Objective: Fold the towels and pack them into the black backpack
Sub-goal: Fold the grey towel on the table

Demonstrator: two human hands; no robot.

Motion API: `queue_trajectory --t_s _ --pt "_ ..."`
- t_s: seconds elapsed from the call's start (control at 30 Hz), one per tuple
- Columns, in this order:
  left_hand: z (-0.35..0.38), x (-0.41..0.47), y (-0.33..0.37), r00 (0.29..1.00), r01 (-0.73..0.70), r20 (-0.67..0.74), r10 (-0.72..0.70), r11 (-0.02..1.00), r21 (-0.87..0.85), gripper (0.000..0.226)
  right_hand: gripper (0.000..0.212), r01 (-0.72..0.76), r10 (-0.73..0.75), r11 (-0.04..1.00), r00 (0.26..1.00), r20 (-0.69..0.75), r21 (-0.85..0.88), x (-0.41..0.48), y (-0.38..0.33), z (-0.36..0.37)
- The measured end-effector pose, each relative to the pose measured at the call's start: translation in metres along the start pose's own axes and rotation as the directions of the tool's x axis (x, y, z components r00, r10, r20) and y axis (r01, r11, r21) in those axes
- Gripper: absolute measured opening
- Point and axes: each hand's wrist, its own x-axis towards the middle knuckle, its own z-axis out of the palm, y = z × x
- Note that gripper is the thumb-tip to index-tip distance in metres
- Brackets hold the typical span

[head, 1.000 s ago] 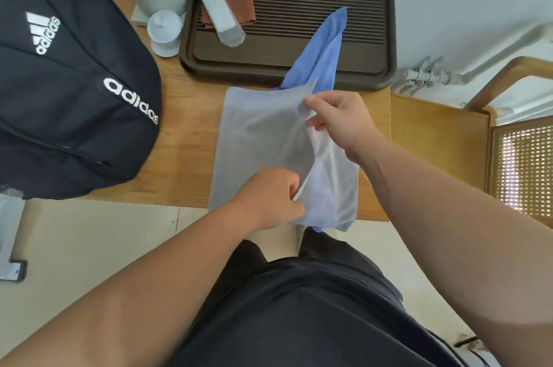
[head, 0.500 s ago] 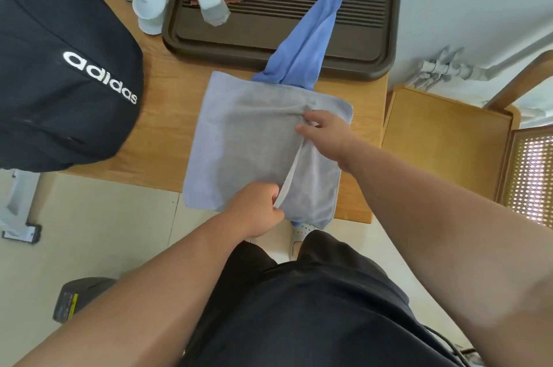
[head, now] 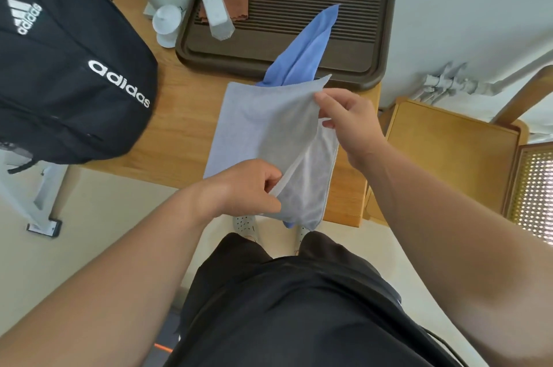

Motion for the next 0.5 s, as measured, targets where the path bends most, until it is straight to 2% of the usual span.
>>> queue_trajectory --t_s 0.13,0.27,0.37,0.5 --pt "0.040 0.036 -0.001 0.996 -0.027 0.093 0.011 0.985 0.168 0.035 0.023 -0.137 0.131 0.986 0.989 -0.067 -0.090 0.001 0.033 -0.015" --pt "0.081 0.068 -0.012 0.995 -0.045 0.094 0.021 0.963 0.266 0.029 0.045 -0.309 0.316 0.918 0.949 -0.015 -0.248 0.003 0.064 -0.021" --pt "0.095 0.079 -0.015 0.996 -0.069 0.076 0.047 0.943 0.324 0.031 0.050 -0.294 0.315 0.912 0.948 0.030 -0.285 0.001 0.070 -0.020" --pt "0.097 0.084 -0.022 0.997 -0.083 0.035 0.076 0.939 0.332 0.034 0.038 -0.227 0.259 0.905 0.965 0.044 -0.359 0.001 0.070 -0.017"
